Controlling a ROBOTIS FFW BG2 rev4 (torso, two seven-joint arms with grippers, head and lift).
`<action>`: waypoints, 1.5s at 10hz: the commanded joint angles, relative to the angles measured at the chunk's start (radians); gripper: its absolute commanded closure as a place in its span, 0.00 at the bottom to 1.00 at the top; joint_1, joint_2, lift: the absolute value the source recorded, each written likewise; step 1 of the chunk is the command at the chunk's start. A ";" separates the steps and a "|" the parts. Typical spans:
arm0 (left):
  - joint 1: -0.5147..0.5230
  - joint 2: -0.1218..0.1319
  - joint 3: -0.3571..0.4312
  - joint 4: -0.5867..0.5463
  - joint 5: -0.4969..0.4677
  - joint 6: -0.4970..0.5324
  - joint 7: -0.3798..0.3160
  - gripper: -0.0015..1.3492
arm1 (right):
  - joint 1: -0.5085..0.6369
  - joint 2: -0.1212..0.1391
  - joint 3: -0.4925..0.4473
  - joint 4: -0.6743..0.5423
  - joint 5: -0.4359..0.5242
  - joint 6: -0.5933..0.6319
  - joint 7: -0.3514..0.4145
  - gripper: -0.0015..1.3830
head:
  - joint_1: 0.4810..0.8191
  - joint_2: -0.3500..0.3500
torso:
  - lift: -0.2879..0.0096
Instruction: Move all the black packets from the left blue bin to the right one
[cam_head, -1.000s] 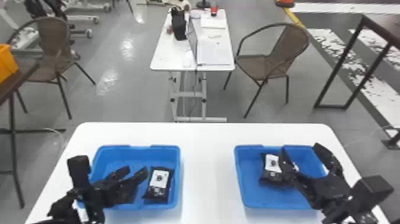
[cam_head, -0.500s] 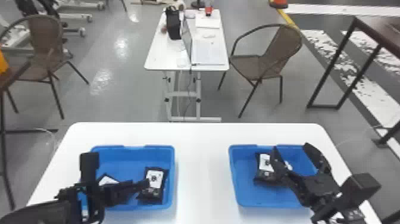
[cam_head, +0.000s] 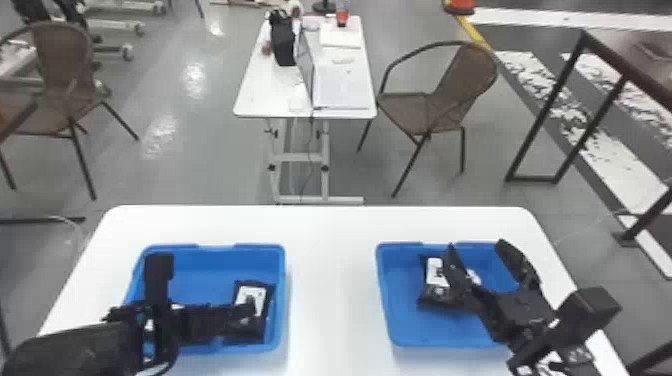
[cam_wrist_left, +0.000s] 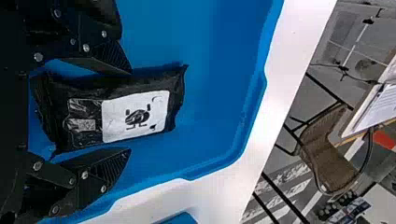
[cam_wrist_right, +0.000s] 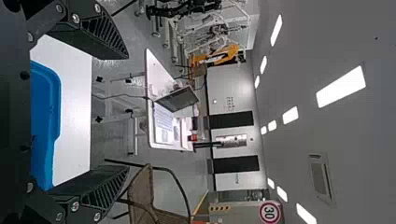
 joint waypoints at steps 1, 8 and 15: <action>-0.030 0.001 -0.005 0.069 0.003 -0.033 -0.009 0.50 | -0.004 0.002 0.003 0.008 -0.008 0.000 0.000 0.14 | 0.63 0.40 | 0.97; 0.056 0.002 0.008 -0.004 0.102 -0.254 -0.216 0.90 | -0.003 0.002 0.016 0.021 -0.050 0.011 0.000 0.14 | 0.63 0.38 | 0.97; 0.194 -0.039 0.119 -0.351 -0.137 0.015 -0.311 0.23 | -0.024 0.002 0.073 0.046 -0.097 0.018 0.000 0.14 | 0.63 0.39 | 0.97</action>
